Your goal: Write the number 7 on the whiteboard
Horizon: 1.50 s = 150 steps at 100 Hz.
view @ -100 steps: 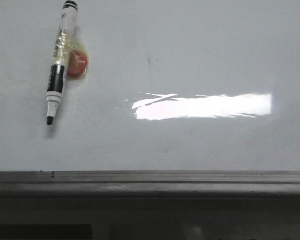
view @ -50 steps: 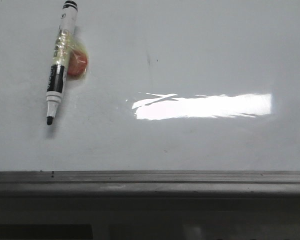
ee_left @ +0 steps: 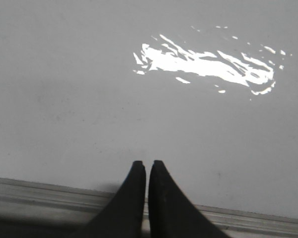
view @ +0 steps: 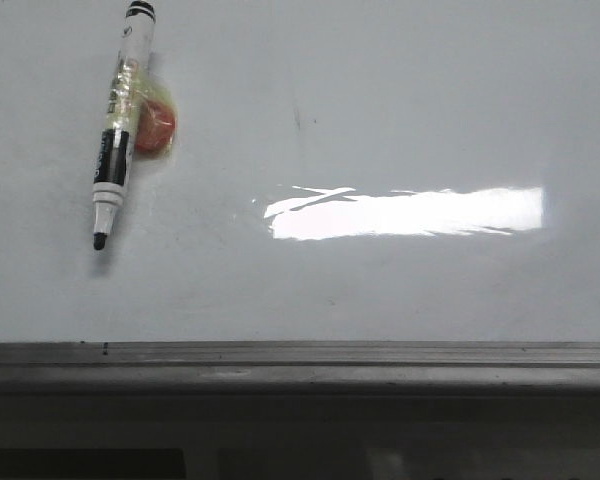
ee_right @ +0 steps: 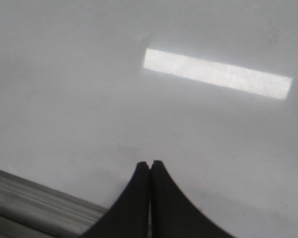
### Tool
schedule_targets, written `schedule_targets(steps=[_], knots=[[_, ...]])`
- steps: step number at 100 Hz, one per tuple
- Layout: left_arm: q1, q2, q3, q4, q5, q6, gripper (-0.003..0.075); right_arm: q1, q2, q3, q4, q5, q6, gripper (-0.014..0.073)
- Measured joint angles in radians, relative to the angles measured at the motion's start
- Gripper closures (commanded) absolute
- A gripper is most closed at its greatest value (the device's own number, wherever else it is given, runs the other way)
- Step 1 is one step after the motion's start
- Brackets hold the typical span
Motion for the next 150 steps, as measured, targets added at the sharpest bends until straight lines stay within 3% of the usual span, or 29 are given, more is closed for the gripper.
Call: schedule_targets(steps=[31,55,81,104,128,150], knots=[[0.000,0.000,0.000,0.000,0.000,0.000,0.0741,0.000,0.000,0.000,0.048,-0.229,0.000,0.0659],[0.000,0.000,0.001,-0.036,-0.046,0.000,0.0741,0.000,0.000,0.000,0.266,-0.303,0.000,0.0659],[0.000,0.000,0.001,-0.398,-0.264,0.000,0.0741,0.000,0.000,0.000,0.357,-0.404,0.000,0.0659],[0.000,0.000,0.001,-0.673,-0.334,0.000,0.0741,0.000,0.000,0.000,0.403,-0.419,0.000,0.0659],[0.000,0.000,0.001,-0.992,-0.369,0.000,0.0741,0.000,0.000,-0.111,0.416,-0.343,0.000,0.0659],[0.000,0.000,-0.005,-1.021,-0.380,0.000,0.0741,0.000,-0.002,-0.268,0.416,-0.053,0.007,0.0657]])
